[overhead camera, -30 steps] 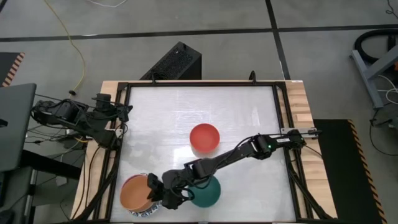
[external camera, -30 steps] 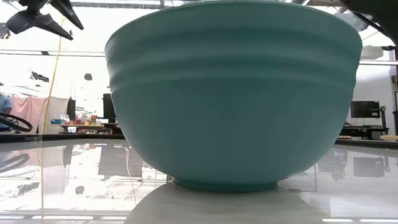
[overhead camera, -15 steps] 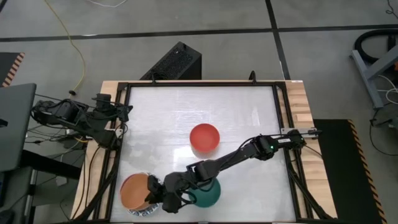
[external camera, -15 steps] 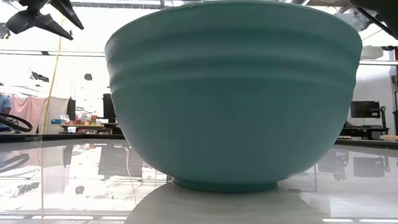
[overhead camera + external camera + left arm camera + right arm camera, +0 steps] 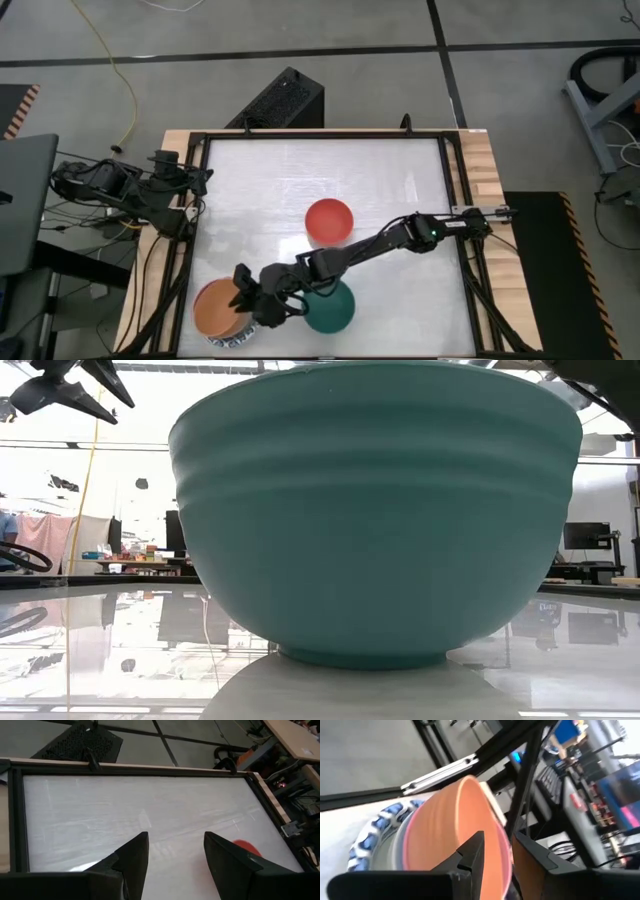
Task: Nest bowls inside each other
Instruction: Stack the orange bowl on top of the pink bowl
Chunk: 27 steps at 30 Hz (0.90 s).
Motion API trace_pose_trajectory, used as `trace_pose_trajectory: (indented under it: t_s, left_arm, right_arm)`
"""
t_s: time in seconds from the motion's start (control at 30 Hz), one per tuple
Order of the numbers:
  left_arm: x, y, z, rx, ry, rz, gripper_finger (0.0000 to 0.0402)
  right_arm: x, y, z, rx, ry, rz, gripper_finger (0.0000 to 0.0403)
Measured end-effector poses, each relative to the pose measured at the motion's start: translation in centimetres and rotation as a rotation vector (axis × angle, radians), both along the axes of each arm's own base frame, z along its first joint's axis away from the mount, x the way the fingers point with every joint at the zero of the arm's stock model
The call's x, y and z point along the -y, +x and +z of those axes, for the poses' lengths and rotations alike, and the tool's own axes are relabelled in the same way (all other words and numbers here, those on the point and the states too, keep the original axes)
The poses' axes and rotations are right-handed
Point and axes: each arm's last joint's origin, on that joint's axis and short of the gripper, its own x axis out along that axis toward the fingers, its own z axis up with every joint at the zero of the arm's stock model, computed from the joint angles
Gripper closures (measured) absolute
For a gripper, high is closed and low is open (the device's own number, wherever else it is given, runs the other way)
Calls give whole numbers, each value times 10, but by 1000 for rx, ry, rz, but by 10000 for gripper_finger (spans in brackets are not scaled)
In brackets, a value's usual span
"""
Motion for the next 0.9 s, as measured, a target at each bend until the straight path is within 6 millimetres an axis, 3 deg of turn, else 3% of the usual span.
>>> trace_pose_trajectory:
  t_s: [0.2,0.6,0.9]
  left_arm:
    - [0,0,0,0,1,0,221]
    - [0,0,0,6,-4,6,221]
    - [0,0,0,5,3,9,221]
  right_arm:
    - [-2,-2,-14,-70,-13,19,283]
    - [8,3,-8,-25,-27,-35,283]
    - [-14,-2,-18,-40,-26,53,283]
